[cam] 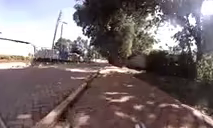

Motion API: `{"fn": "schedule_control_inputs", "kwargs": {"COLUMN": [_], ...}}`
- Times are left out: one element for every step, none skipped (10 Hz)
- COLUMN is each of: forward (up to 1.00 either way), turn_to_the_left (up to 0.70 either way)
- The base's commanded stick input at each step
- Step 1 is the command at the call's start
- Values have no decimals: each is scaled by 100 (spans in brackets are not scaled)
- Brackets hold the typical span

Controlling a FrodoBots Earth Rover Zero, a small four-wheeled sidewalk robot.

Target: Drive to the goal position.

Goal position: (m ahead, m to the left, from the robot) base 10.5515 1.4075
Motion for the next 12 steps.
{"fn": "schedule_control_inputs", "kwargs": {"forward": [100, 100, 100, 100, 100, 100, 100, 100, 100, 100, 100, 100], "turn_to_the_left": [0, 0, 0, 0, 0, 0, 0, 0, 0, -2, -9, -16]}}
